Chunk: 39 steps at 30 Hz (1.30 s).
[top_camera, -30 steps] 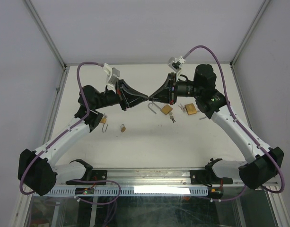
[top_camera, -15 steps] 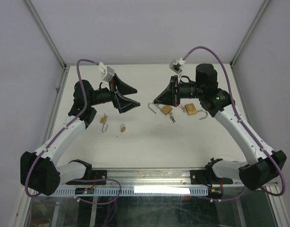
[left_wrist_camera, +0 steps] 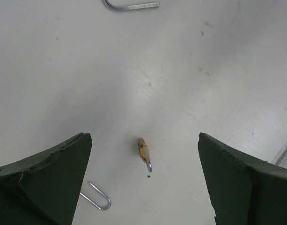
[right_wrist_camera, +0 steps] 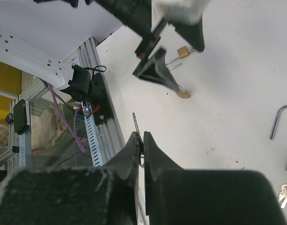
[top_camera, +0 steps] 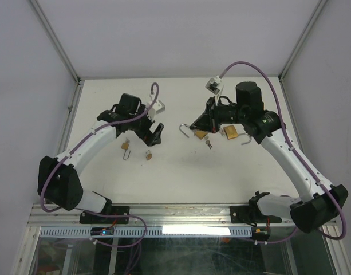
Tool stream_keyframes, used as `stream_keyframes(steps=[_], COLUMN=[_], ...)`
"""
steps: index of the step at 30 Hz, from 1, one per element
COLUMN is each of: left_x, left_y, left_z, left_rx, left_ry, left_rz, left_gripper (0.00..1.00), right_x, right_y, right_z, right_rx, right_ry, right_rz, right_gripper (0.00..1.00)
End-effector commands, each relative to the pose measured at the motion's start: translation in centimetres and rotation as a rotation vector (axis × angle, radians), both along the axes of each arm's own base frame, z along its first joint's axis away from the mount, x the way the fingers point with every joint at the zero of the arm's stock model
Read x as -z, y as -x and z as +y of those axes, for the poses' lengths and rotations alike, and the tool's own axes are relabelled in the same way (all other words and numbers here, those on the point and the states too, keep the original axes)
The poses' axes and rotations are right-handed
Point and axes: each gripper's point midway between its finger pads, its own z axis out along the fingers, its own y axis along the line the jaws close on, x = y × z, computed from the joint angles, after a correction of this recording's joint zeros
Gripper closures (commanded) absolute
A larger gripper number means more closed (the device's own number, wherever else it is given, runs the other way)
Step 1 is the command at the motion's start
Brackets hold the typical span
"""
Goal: Unlock with the key
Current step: Pick up the lock from the center of the board.
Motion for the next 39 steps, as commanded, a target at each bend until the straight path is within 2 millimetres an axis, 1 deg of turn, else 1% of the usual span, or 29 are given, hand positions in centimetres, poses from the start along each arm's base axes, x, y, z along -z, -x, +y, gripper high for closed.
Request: stream_keyframes(steps=[1, 2, 4, 6, 11, 15, 17, 18, 19, 20, 24, 27, 29, 31, 33, 36, 37, 39], left_x=[4.7, 6.1, 7.7, 8.7, 10.4, 11.6, 12.2, 12.4, 12.6, 12.8, 13.4, 13.6, 13.7, 13.8, 13.9, 14.0, 14.0, 14.2], left_y=[2.6, 2.8, 2.7, 2.8, 3.1, 3.7, 3.7, 3.7, 3.7, 3.6, 3.8, 3.6, 3.7, 4.0, 4.2, 4.3, 4.5, 4.9], left_z=[1.6, 1.8, 2.4, 2.7, 2.7, 1.8, 1.8, 2.0, 2.1, 2.1, 2.2, 2.3, 2.4, 2.4, 2.3, 2.2, 2.2, 2.4], left_rx=[0.032, 0.02, -0.017, -0.025, -0.039, -0.031, -0.036, -0.041, -0.053, -0.06, -0.073, -0.082, -0.081, -0.073, -0.071, -0.07, -0.066, -0.057], left_ry=[-0.274, -0.299, -0.336, -0.355, -0.381, -0.391, -0.403, -0.412, -0.42, -0.424, -0.429, -0.438, -0.438, -0.435, -0.431, -0.424, -0.424, -0.427], left_rz=[0.024, 0.056, 0.089, 0.106, 0.117, 0.164, 0.167, 0.171, 0.175, 0.181, 0.196, 0.195, 0.201, 0.207, 0.215, 0.224, 0.228, 0.238], left_gripper=[0.01, 0.01, 0.01, 0.01, 0.01, 0.11, 0.15, 0.2, 0.29, 0.34, 0.45, 0.48, 0.52, 0.52, 0.55, 0.67, 0.68, 0.66], right_x=[-1.6, -1.6, -1.4, -1.4, -1.2, -1.1, -1.2, -1.2, -1.3, -1.4, -1.5, -1.4, -1.5, -1.6, -1.8, -2.0, -2.0, -2.0], right_y=[0.3, 0.3, 0.4, 0.5, 0.5, 0.6, 0.5, 0.5, 0.5, 0.5, 0.5, 0.5, 0.5, 0.6, 0.7, 0.6, 0.6, 0.6], right_z=[-0.4, -0.4, -0.4, -0.4, -0.5, -0.4, -0.4, -0.4, -0.4, -0.4, -0.5, -0.5, -0.5, -0.5, -0.5, -0.4, -0.4, -0.4], right_rx=[0.011, 0.012, 0.015, 0.015, 0.019, 0.009, 0.014, 0.015, 0.014, 0.012, 0.016, 0.013, 0.011, 0.01, -0.001, -0.003, -0.002, -0.003], right_ry=[-0.028, -0.03, -0.032, -0.037, -0.037, -0.043, -0.041, -0.042, -0.043, -0.042, -0.041, -0.039, -0.038, -0.039, -0.047, -0.05, -0.047, -0.045], right_rz=[-0.075, -0.077, -0.074, -0.069, -0.071, -0.067, -0.07, -0.071, -0.075, -0.077, -0.09, -0.089, -0.09, -0.095, -0.106, -0.111, -0.112, -0.113], right_gripper=[1.0, 1.0, 1.0, 1.0, 1.0, 1.0, 1.0, 1.0, 1.0, 1.0, 1.0, 1.0, 1.0, 1.0, 1.0, 1.0, 1.0, 1.0])
